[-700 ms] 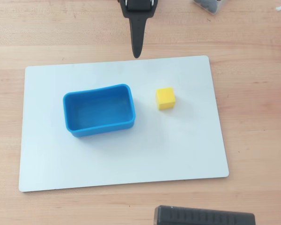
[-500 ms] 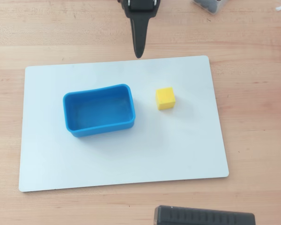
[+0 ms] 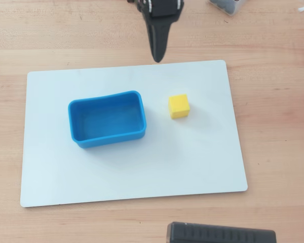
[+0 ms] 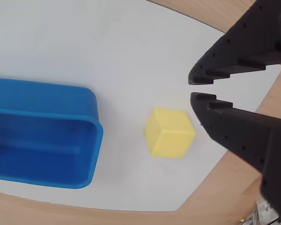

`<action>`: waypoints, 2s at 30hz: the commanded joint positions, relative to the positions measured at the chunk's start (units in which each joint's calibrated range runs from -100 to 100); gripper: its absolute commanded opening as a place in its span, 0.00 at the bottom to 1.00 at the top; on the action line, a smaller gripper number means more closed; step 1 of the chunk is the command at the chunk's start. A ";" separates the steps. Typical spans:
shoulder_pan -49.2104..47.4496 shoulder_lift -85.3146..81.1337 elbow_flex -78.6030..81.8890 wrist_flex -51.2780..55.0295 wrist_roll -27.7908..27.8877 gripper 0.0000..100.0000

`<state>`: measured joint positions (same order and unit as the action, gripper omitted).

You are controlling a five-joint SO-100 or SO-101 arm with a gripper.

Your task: Pick up yellow cube and drop it in the blue rectangular bin

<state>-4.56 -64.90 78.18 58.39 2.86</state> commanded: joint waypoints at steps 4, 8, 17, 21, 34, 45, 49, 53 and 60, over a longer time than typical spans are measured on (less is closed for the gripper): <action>-3.08 26.02 -28.72 3.87 -0.68 0.00; -4.96 36.33 -39.72 7.92 -2.10 0.00; -6.34 55.28 -56.36 13.29 -3.52 0.00; -6.25 59.00 -58.99 13.62 -3.61 0.00; -6.59 65.59 -63.36 14.03 -3.91 0.14; -5.91 67.54 -64.54 14.20 -4.98 0.26; -5.82 69.96 -65.27 13.87 -4.98 0.26; -5.65 71.17 -65.36 13.45 -5.03 0.26; -5.56 73.30 -64.90 12.05 -5.13 0.25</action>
<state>-10.50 8.45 21.02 71.99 -1.59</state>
